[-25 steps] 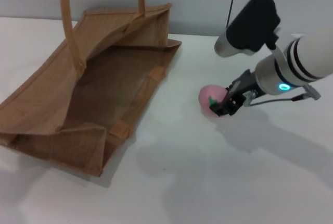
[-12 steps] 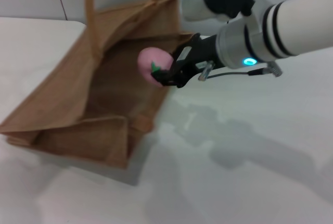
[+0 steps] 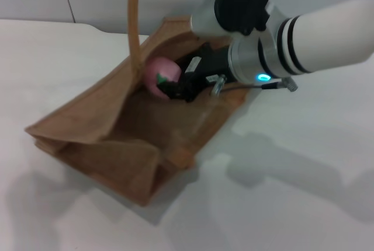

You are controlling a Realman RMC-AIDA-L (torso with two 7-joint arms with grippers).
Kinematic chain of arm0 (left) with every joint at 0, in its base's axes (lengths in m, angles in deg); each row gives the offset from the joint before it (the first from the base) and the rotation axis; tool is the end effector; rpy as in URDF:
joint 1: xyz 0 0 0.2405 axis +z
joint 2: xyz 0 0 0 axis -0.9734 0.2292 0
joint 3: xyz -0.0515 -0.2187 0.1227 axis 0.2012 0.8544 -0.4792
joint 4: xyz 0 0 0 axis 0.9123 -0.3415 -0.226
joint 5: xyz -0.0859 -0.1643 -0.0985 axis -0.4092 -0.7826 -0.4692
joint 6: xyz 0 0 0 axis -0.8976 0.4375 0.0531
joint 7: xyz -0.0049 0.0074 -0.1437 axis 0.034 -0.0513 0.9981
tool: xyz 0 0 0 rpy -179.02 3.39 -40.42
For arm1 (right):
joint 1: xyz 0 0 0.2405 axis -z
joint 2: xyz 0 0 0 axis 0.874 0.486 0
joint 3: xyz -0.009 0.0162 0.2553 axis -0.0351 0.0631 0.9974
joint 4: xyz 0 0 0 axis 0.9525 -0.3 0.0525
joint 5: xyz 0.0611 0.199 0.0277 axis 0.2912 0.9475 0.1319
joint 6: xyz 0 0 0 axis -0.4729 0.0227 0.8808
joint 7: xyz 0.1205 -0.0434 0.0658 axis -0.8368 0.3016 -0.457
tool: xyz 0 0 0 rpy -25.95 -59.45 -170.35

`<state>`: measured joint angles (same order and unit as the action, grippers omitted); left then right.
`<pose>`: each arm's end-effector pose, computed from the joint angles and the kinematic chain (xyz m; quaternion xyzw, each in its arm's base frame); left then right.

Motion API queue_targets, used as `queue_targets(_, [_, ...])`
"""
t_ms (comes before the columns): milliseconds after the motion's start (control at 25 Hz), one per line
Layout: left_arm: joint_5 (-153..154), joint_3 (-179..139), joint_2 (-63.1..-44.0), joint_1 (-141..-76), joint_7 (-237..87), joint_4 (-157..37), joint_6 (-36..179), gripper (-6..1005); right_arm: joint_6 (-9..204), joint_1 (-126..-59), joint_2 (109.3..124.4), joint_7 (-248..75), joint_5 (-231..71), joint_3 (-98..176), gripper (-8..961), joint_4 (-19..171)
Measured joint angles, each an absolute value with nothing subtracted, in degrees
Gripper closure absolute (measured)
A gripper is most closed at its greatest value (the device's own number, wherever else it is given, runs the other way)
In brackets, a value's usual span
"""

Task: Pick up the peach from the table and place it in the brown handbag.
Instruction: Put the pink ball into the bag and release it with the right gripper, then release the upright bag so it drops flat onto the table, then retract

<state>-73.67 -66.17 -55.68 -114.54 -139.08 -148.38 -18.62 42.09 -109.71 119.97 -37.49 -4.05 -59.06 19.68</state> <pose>-0.0847 0.3919 0.1342 -0.9320 -0.0596 -0.1765 0.3108 0.0685 0.3936 -0.0962 -0.9798 0.0957 0.0174 0.1747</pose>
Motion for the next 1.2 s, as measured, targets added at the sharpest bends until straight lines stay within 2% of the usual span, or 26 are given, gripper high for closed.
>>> queue_targets(240, [-74.1,-66.5,-55.70,-114.5,-138.9,-148.3,-18.5,873,44.2,-113.9,120.23,-34.4,0.6,-61.2,526,29.6])
queue_targets(360, [-74.5,-66.5,-55.70,-114.6,-138.9,-148.3,-18.4,873,44.9,-114.5,120.25,-33.2,3.6,-61.2,558,30.7])
queue_targets(800, [-74.9,-66.4,-55.62,-114.0,-138.9,-148.3,-18.0,873,47.5,-114.4,120.09,-30.6,7.1,-62.3,141,30.7])
queue_targets(1000, [-74.5,-65.9,-55.41,-112.0,-139.0,-148.2,-17.3,873,44.9,-114.2,119.50,-30.7,5.0,-60.8,49,30.7])
queue_targets(1200, [-71.1,-65.7,-55.38,-110.2,-138.7,-148.2,-15.2,873,36.1,-113.8,119.02,-35.1,-7.1,-53.4,53,30.7])
